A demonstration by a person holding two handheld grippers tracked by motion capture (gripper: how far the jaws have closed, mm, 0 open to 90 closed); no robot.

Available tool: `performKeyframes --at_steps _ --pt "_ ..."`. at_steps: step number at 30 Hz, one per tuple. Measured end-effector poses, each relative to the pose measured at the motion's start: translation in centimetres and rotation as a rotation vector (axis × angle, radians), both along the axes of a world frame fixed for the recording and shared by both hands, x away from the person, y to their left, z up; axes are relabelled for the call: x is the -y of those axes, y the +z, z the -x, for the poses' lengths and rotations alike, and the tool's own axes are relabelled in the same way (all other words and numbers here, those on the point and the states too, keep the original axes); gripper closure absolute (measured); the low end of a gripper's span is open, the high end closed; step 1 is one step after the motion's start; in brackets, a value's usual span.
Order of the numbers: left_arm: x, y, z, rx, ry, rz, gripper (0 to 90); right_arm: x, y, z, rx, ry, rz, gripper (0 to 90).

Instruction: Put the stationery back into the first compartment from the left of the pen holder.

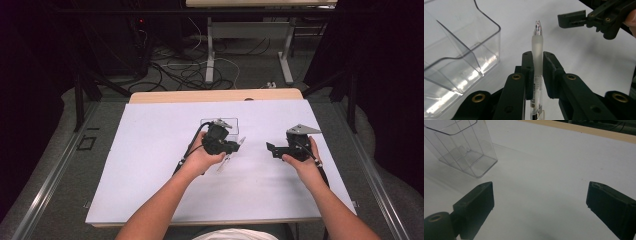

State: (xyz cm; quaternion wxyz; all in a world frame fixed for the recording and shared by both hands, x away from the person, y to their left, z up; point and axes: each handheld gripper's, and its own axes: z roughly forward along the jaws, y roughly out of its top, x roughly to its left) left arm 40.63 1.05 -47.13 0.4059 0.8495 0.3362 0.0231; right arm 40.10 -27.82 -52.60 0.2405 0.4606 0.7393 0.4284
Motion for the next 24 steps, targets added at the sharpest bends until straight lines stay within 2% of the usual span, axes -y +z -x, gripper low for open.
performKeyframes --at_steps 4,5,9,17,21,24 --pt "-0.4 0.6 -0.1 0.011 0.014 0.014 80.5 0.0 0.0 0.0 0.000 0.000 0.000 7.9" --pt "-0.4 0.7 -0.1 0.012 0.034 0.038 80.5 0.0 0.0 0.0 0.000 0.001 0.000 7.9" --pt "-0.9 1.2 -0.4 0.033 0.059 0.068 80.4 -0.1 0.0 0.0 0.000 0.001 0.000 7.9" --pt "-2.1 2.9 -1.3 0.147 0.108 0.123 80.4 -0.1 0.0 0.0 0.001 0.000 -0.001 7.9" --pt "-2.9 3.6 -1.7 0.186 0.134 0.168 80.5 -0.1 0.0 0.0 0.001 0.000 -0.001 7.9" --pt "-3.4 4.1 -1.8 0.206 0.149 0.183 80.5 0.0 0.0 0.0 0.002 0.003 0.000 7.9"
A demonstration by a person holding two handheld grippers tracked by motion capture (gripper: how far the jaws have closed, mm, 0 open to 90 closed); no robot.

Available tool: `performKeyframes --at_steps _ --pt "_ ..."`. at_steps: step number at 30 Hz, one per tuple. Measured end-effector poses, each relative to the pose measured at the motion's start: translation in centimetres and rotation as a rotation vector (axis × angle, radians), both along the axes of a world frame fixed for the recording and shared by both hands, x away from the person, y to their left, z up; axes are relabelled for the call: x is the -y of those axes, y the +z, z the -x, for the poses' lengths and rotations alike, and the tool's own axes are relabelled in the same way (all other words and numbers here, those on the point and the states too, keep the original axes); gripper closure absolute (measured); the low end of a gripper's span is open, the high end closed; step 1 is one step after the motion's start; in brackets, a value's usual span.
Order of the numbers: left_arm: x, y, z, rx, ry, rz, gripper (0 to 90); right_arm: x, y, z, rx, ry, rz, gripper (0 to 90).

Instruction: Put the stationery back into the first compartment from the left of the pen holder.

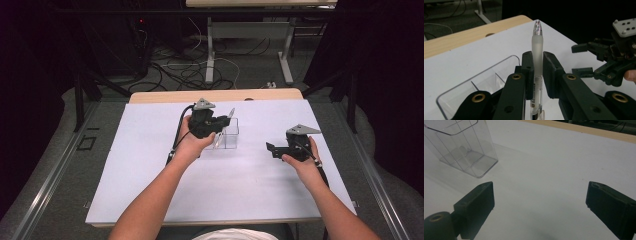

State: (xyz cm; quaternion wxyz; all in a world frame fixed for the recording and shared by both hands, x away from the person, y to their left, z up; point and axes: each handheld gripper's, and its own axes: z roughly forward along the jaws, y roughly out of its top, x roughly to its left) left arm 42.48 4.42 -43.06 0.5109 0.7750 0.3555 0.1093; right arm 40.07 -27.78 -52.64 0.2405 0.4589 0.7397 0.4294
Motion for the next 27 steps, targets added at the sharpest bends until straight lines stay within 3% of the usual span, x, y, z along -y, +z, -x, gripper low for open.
performKeyframes --at_steps 13,27 --pt "-1.5 1.0 -1.0 0.102 0.084 0.087 80.5 0.0 0.0 0.0 -0.002 -0.002 0.001 8.0" --pt "-2.3 0.6 -2.3 0.148 0.162 0.136 80.4 -0.1 -0.1 -0.1 -0.005 0.002 -0.001 8.0"
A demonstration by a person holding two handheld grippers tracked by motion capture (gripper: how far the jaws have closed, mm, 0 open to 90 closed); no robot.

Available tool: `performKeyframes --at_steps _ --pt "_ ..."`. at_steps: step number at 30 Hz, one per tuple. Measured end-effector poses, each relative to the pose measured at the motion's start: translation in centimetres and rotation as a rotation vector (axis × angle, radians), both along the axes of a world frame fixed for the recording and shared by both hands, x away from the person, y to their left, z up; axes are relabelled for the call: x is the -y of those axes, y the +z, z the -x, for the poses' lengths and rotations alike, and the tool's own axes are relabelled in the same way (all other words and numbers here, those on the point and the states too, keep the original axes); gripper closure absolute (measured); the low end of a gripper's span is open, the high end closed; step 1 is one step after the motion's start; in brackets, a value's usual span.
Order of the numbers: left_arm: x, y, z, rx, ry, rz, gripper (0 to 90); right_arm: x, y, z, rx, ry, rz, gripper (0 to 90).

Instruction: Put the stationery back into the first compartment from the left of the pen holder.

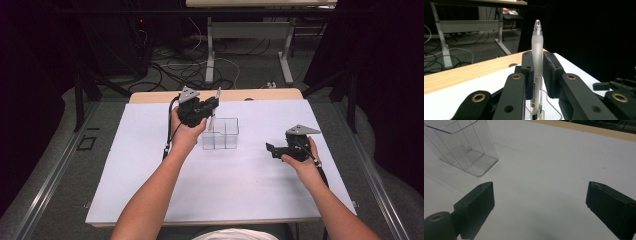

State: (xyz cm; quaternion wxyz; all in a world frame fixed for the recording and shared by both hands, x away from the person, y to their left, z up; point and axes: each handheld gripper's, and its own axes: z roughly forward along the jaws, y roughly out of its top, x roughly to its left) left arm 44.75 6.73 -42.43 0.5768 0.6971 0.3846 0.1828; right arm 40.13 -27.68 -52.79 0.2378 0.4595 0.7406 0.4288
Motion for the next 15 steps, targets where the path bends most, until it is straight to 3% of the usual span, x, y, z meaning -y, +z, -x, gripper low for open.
performKeyframes --at_steps 8,15 --pt "0.0 -0.7 -0.9 0.017 0.020 -0.019 80.4 0.0 0.0 0.0 -0.002 0.002 0.003 8.0" --pt "0.0 -1.5 -1.7 0.003 0.039 -0.039 80.5 -0.1 -0.1 0.0 -0.006 0.002 0.003 8.5"
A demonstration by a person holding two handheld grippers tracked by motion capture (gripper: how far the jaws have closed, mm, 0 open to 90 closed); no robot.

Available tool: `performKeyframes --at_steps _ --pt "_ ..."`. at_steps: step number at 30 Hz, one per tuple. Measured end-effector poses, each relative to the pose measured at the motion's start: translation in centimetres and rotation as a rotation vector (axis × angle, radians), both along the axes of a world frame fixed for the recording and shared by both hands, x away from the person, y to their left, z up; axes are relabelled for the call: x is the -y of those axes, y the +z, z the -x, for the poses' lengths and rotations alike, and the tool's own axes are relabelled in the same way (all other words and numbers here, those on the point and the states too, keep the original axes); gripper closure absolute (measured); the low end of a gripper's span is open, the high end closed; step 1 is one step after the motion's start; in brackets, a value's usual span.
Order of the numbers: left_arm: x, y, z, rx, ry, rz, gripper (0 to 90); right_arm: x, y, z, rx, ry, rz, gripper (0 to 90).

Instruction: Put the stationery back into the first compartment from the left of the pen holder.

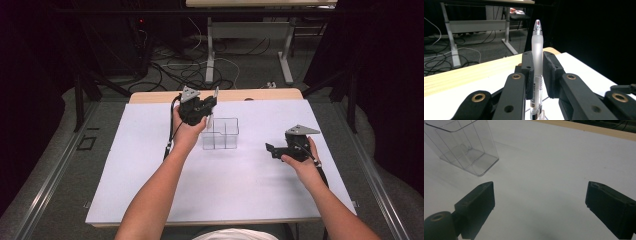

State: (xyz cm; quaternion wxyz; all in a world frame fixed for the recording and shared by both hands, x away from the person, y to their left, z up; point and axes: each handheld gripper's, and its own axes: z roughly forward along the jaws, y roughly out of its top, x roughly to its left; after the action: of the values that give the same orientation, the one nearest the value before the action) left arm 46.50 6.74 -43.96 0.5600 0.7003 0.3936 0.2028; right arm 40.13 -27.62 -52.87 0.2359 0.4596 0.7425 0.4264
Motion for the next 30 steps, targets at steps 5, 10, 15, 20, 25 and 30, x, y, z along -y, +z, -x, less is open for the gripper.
performKeyframes --at_steps 5,10,15,20,25,30 --pt "0.0 -0.7 -0.4 -0.010 0.015 -0.014 80.5 0.0 0.0 0.0 0.000 -0.001 -0.001 8.7" --pt "-0.2 -1.4 -0.6 -0.026 0.030 -0.026 80.4 0.0 0.0 0.0 -0.001 0.000 -0.003 8.7" --pt "-0.6 -2.1 -0.7 -0.041 0.040 -0.023 80.4 0.1 0.0 0.0 -0.002 -0.001 0.001 8.9" --pt "-0.7 -2.7 -0.6 -0.054 0.043 -0.025 80.4 0.0 0.0 0.0 -0.003 0.004 0.002 9.1" --pt "-0.7 -3.1 -0.5 -0.057 0.040 -0.028 80.4 0.0 0.0 0.0 0.000 0.009 0.002 9.2" --pt "-0.8 -3.6 -0.2 -0.063 0.041 -0.028 80.4 0.0 -0.1 0.0 -0.003 0.012 -0.003 9.4"
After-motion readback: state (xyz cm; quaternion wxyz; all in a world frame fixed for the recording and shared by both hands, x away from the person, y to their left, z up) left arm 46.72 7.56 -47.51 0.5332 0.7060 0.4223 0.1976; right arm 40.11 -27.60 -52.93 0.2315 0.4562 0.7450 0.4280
